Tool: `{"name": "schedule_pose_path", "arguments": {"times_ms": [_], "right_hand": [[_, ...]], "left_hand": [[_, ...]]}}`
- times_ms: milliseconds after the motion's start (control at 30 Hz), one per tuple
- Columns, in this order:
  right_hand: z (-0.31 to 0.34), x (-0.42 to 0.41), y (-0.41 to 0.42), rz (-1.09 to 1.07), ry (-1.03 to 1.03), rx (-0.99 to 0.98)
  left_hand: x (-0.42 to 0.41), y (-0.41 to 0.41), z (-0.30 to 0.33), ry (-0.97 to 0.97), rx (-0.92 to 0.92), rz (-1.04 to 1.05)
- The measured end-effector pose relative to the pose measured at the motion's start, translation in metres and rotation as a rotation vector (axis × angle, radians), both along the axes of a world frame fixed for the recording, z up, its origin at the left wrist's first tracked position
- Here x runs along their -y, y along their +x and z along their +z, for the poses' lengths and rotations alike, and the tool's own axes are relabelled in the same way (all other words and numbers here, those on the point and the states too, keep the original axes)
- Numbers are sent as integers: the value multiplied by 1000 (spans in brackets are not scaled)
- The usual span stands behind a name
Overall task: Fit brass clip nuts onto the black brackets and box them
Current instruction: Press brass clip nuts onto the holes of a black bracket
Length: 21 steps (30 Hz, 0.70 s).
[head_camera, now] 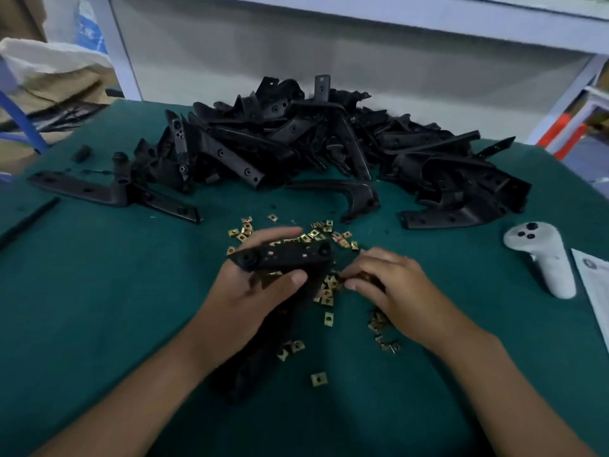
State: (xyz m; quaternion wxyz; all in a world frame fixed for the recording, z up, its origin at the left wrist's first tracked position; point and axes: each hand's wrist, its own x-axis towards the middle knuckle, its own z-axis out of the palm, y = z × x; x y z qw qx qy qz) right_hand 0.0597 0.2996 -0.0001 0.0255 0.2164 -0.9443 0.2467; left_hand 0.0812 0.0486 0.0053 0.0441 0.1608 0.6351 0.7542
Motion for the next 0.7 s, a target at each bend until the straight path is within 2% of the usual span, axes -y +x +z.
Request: {"name": "schedule_pose_path", "arguments": {"times_ms": [167,267,300,400,500,600,700], "right_hand": [[1,1,-2,-120,-107,-88],[4,-1,-2,-282,-328,-51],[5,-1,-3,-348,-490,26],[11,4,-6,-513,-1172,407],[19,7,-9,-491,-1632,641],[24,5,-8,-399,-1865,766],[23,7,-5,-326,-1808,832]], "left_hand": [[-1,1,-1,-156,-45,41],[0,0,-2,-214,-98,105],[-1,0,-2,-242,-133,124],[-3,1,-2,-328,-211,172],[-1,0,-3,-333,-213,202],[-1,-1,-6,-377,-245,218],[-3,-1,-8,-374,-231,206]]}}
